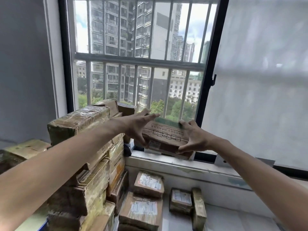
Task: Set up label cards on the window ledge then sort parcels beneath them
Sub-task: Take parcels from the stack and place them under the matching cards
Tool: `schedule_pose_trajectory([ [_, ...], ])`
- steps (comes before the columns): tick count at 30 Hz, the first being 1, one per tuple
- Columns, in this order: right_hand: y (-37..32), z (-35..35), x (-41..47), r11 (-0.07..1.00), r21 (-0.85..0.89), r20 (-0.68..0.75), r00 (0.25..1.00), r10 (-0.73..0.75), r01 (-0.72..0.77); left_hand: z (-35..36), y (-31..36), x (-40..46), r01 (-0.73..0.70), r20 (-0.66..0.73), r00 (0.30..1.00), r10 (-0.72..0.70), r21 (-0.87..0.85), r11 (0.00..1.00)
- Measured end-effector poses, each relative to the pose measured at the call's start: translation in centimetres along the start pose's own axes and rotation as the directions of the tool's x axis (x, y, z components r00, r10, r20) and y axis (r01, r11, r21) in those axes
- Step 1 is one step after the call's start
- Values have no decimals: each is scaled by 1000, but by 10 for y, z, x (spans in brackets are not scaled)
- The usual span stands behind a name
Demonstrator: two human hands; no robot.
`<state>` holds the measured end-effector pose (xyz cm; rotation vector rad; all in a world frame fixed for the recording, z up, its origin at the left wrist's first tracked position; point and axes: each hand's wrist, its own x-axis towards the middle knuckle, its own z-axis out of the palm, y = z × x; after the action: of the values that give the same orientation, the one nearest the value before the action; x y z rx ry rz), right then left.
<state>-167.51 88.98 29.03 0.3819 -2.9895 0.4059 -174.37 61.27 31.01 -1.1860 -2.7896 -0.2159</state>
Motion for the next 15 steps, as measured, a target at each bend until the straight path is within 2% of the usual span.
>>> schedule_pose_trajectory([
  [5, 10, -8, -5, 993, 115, -10, 1000, 3, -2, -5, 0, -5, -16, -101, 995, 2, -136, 991],
  [7, 11, -11, -8, 977, 212, 40, 999, 32, -40, -5, -2, -12, -41, -149, 989, 20, -136, 990],
  [9, 12, -13, -12, 901, 419, 188, 981, 40, -117, -4, -3, -17, -85, -236, 970, 63, -88, 992],
  [12, 20, -16, -16, 708, 655, 393, 920, -18, -266, -5, -1, -18, -154, -365, 923, 117, -73, 985],
  [15, 25, -18, -21, 580, 735, 446, 895, -24, -351, -8, -2, -22, -113, -313, 949, 32, -245, 963],
])
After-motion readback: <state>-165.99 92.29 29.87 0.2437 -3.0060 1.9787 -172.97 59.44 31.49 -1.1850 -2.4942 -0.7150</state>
